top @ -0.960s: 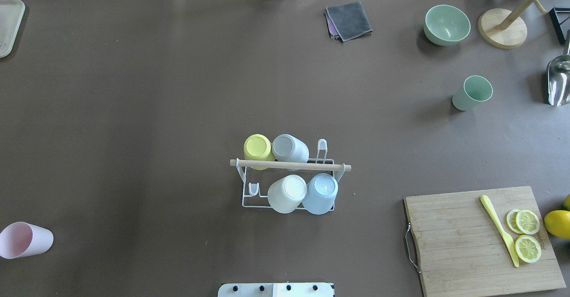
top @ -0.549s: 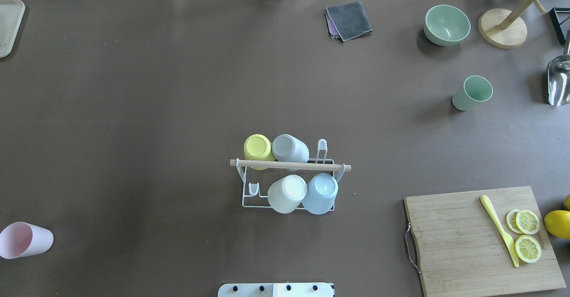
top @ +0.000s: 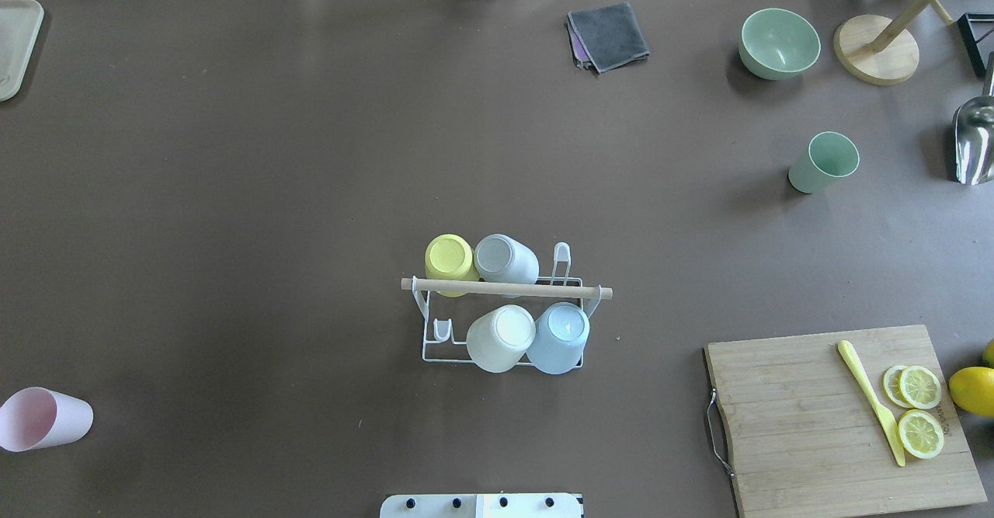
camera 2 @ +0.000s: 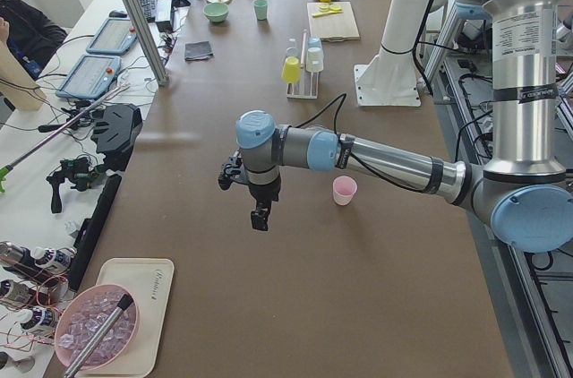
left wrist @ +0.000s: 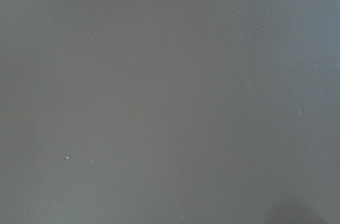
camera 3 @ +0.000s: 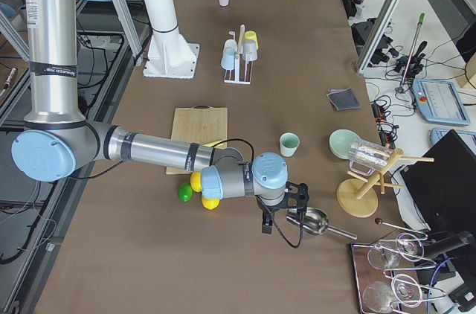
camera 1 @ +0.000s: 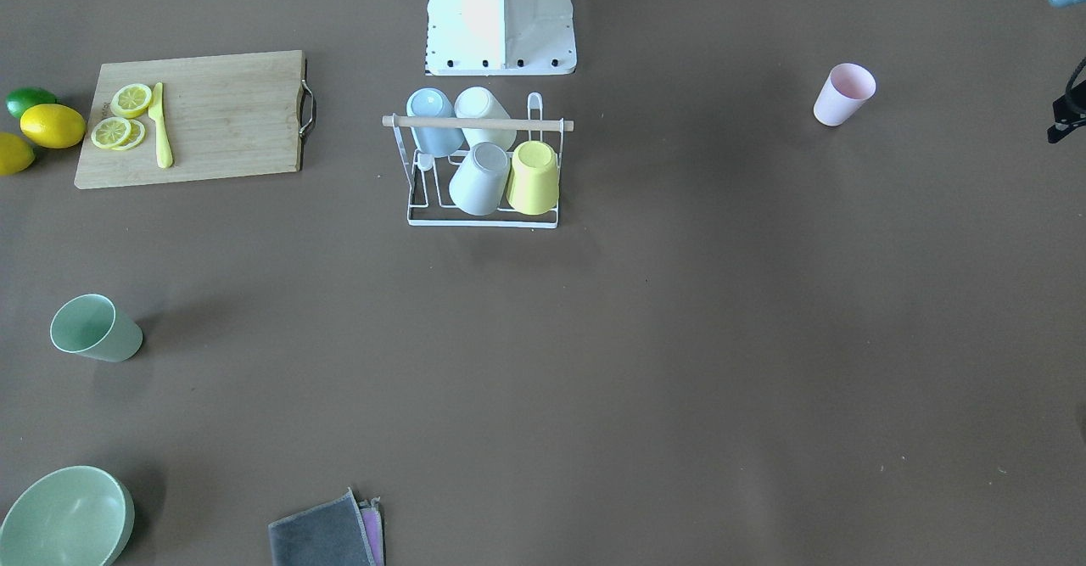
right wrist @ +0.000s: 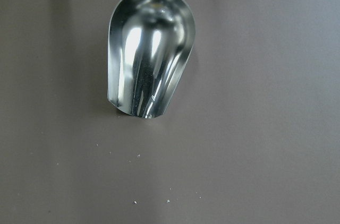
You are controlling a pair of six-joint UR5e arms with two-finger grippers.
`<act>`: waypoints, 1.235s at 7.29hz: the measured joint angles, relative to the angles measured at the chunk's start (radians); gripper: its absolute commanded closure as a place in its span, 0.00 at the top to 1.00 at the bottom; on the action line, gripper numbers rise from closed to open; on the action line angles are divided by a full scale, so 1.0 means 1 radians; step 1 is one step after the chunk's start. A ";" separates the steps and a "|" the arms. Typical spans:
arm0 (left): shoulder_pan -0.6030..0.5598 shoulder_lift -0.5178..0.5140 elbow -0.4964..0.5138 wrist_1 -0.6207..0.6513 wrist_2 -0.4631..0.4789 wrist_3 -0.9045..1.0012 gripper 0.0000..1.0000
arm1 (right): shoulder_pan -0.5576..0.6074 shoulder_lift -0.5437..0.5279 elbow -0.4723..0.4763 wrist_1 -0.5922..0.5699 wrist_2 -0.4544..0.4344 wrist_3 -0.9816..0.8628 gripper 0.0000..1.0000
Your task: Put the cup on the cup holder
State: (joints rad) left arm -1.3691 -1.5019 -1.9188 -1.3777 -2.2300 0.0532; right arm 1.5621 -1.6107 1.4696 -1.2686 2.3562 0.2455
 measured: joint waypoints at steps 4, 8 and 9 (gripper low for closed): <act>0.213 -0.267 -0.037 0.474 0.204 0.001 0.98 | 0.000 -0.009 -0.001 0.000 0.000 0.000 1.00; 0.480 -0.429 -0.032 0.794 0.368 0.022 0.98 | 0.000 -0.011 0.007 0.001 0.001 -0.004 1.00; 0.541 -0.458 -0.031 0.873 0.424 0.064 0.98 | 0.000 -0.005 0.013 0.002 0.002 -0.006 1.00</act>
State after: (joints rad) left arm -0.8278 -1.9600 -1.9501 -0.5051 -1.8060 0.1171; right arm 1.5621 -1.6154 1.4821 -1.2667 2.3579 0.2394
